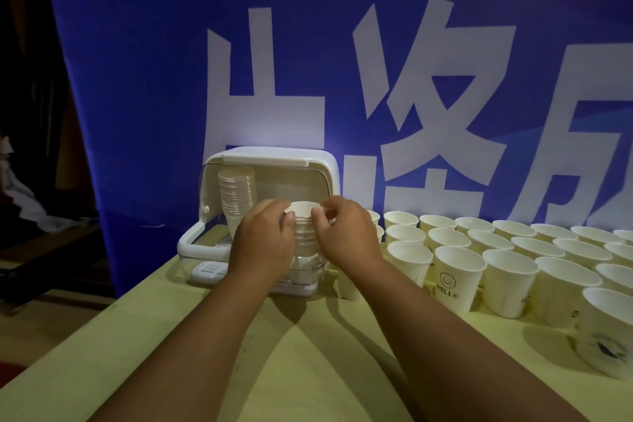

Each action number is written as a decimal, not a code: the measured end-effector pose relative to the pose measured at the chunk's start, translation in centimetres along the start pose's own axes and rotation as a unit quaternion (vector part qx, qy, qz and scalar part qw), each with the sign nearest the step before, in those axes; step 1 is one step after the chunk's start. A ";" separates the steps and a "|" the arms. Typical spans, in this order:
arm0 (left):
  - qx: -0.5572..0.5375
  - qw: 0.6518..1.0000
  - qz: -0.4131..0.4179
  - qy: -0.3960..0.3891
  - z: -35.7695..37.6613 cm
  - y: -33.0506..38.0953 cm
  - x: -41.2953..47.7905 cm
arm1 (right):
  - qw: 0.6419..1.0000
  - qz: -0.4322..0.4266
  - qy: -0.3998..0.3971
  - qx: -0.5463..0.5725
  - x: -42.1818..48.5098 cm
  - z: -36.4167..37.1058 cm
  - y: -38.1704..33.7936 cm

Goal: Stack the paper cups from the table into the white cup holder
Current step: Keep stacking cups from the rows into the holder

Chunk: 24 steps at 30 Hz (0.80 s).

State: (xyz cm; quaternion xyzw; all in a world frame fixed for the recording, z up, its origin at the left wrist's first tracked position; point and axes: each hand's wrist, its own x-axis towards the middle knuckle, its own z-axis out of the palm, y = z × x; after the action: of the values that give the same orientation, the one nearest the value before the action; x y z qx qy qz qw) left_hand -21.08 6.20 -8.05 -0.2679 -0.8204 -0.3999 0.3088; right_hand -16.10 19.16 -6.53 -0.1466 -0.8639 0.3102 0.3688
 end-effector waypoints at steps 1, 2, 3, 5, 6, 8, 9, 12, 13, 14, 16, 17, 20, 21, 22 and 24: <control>0.008 1.000 0.002 0.004 -0.3 0.3 -0.2 | 1.000 -0.001 0.002 0.002 -0.3 -0.7 -0.2; 0.018 1.000 0.008 0.015 -0.6 0.6 -0.4 | 1.000 -0.002 0.007 0.004 -0.6 -1.4 -0.3; 0.036 0.999 0.015 0.024 -0.9 1.0 -0.6 | 1.000 -0.003 0.012 0.004 -0.8 -2.2 -0.4; 0.072 0.997 0.025 0.009 -1.5 2.0 -1.0 | 1.000 0.001 0.017 -0.003 -1.5 -3.8 -0.1; 0.081 0.996 0.028 -0.009 -1.7 2.6 -1.2 | 1.000 0.004 0.015 -0.008 -2.0 -4.6 0.0; 0.077 0.996 0.023 -0.040 -2.2 4.1 -2.0 | 1.000 0.012 0.016 -0.020 -3.1 -6.3 0.7; 0.072 0.996 0.017 -0.051 -2.4 5.0 -2.4 | 0.999 0.018 0.018 -0.027 -3.7 -7.4 1.1; 0.054 0.995 0.004 -0.080 -2.7 7.9 -4.3 | 0.999 0.031 0.026 -0.034 -5.9 -10.8 2.1; 0.048 0.995 0.002 -0.092 -2.7 8.9 -5.0 | 0.998 0.034 0.029 -0.038 -6.7 -11.9 2.4; 0.039 0.994 0.003 -0.106 -2.6 9.9 -5.7 | 0.998 0.036 0.033 -0.044 -7.6 -13.0 2.7; 0.023 0.991 0.014 -0.132 -2.2 11.8 -7.1 | 0.997 0.045 0.047 -0.052 -9.3 -15.3 3.4; 0.017 0.990 0.021 -0.141 -1.9 12.9 -7.9 | 0.996 0.051 0.052 -0.055 -10.2 -16.5 4.0; -0.004 0.986 0.028 -0.166 -1.0 16.2 -10.1 | 0.992 0.074 0.068 -0.077 -12.7 -19.9 6.1; -0.012 0.984 0.033 -0.172 -0.5 17.4 -10.8 | 0.990 0.080 0.080 -0.084 -13.5 -21.1 6.9; -0.019 0.983 0.038 -0.180 -0.1 18.4 -11.4 | 0.988 0.086 0.092 -0.089 -14.3 -22.2 7.7; -0.032 0.979 0.049 -0.196 0.8 20.7 -12.6 | 0.984 0.098 0.110 -0.103 -15.8 -24.4 9.2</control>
State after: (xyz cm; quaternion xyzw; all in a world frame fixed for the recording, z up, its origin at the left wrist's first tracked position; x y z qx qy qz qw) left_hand 1.29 15.55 -7.39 -0.3909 -0.8373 -0.3503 0.1526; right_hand 12.75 29.03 -8.01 -0.3010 -0.8268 0.2360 0.4125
